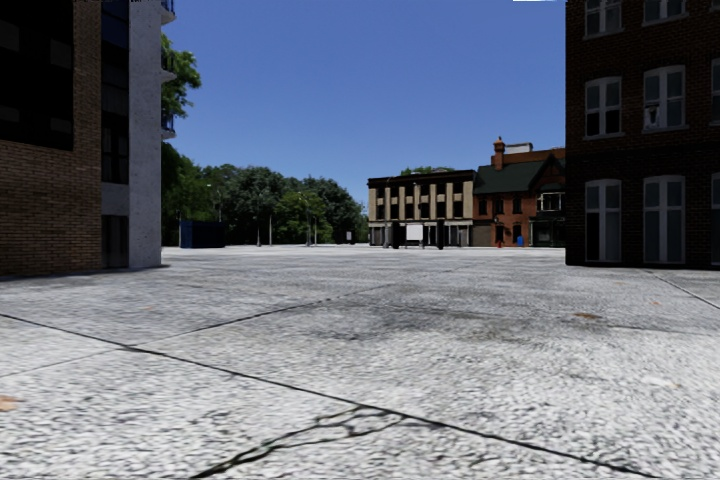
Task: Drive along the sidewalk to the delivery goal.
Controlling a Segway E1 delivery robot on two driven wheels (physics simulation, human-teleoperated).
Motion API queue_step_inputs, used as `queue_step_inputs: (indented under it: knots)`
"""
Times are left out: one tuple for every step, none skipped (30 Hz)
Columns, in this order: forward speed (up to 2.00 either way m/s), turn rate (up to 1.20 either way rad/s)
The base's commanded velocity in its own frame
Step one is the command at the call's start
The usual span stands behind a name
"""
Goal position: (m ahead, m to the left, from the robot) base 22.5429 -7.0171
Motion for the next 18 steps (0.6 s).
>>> queue_step_inputs:
  knots:
    - [2.00,-0.34]
    - [2.00,-0.34]
    - [2.00,-0.34]
    - [2.00,-0.34]
    - [2.00,-0.34]
    - [2.00,-0.34]
    - [2.00,-0.34]
    - [2.00,-0.34]
    - [2.00,-0.34]
    - [2.00,-0.34]
    - [2.00,-0.34]
    - [2.00,-0.34]
    - [2.00,-0.34]
    - [2.00,-0.34]
    - [2.00,-0.34]
    - [2.00,-0.34]
    - [2.00,-0.34]
    - [2.00,-0.34]
